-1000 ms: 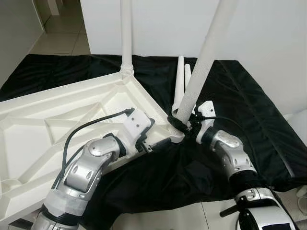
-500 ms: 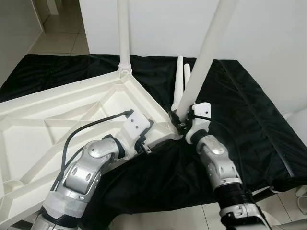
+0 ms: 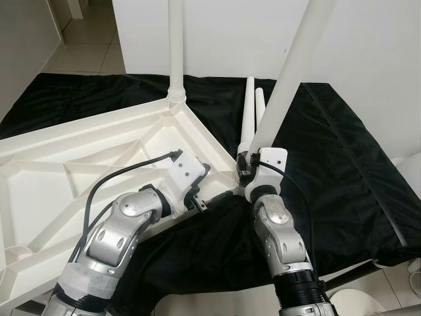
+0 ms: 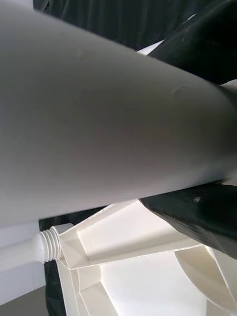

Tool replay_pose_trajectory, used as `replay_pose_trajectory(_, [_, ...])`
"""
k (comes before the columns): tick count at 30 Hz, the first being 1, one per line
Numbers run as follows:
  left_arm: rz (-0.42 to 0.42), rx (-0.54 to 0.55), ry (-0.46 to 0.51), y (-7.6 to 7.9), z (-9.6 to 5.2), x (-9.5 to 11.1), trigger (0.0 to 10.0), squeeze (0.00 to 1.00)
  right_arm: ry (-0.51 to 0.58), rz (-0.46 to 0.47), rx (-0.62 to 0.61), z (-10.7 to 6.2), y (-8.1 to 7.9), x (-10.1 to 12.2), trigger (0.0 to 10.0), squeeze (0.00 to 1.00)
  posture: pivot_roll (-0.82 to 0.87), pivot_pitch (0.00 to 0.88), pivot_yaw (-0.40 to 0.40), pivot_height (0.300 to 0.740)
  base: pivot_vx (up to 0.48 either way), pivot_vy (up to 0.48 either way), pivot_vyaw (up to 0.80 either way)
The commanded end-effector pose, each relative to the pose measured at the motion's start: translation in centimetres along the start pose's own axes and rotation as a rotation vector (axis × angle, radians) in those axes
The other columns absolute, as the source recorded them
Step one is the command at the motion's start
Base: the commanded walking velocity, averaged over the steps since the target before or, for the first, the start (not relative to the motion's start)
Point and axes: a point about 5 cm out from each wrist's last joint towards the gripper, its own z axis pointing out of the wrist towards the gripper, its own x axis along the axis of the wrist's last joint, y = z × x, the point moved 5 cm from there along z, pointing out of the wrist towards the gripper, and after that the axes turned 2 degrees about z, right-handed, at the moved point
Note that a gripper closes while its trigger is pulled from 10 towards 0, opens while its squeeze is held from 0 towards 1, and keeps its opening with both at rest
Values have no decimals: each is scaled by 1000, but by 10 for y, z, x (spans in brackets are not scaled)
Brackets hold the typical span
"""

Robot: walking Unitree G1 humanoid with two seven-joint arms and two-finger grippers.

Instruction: Building children table

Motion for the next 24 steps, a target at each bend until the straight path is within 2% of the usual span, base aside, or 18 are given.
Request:
replay_pose_trajectory(1, [6, 16, 2, -2, -2, 0, 10000, 0, -21, 37, -25, -8, 2, -7, 10000, 0, 49, 44, -51, 740, 0, 0, 0])
replay_pose_trajectory(4, [9, 24, 2, -4, -2, 0, 10000, 0, -3, 47, -5, -10, -1, -3, 10000, 0, 48, 42, -51, 740, 0, 0, 0])
replay_pose_trajectory(5, [9, 25, 3, -5, -2, 1, 10000, 0, 4, 57, 6, -10, -2, -1, 10000, 1000, 48, 42, -51, 740, 0, 0, 0])
replay_pose_trajectory(10, [10, 27, 3, -5, -3, 0, 10000, 0, 29, 41, 32, -12, -1, 6, 10000, 1000, 52, 38, -55, 740, 0, 0, 0])
replay_pose_trajectory(13, [8, 25, 7, -4, -3, 1, 10000, 0, 36, 40, 64, -9, 6, 11, 10000, 1000, 47, 36, -54, 740, 0, 0, 0])
replay_pose_trajectory(14, [8, 24, 7, -4, -2, 1, 10000, 0, 34, 37, 101, -8, 6, 12, 10000, 0, 48, 37, -54, 740, 0, 0, 0])
replay_pose_trajectory(18, [8, 25, 8, -5, -1, 1, 10000, 0, 31, 28, 159, -8, 3, 14, 10000, 0, 44, 35, -52, 740, 0, 0, 0])
replay_pose_trajectory(22, [8, 27, 12, -6, -1, 3, 10000, 0, 22, -40, 309, -6, 2, 11, 10000, 0, 45, 34, -51, 740, 0, 0, 0])
replay_pose_trajectory(24, [8, 27, 12, -6, -1, 3, 10000, 0, 22, -40, 309, -6, 2, 11, 10000, 0, 45, 34, -51, 740, 0, 0, 0])
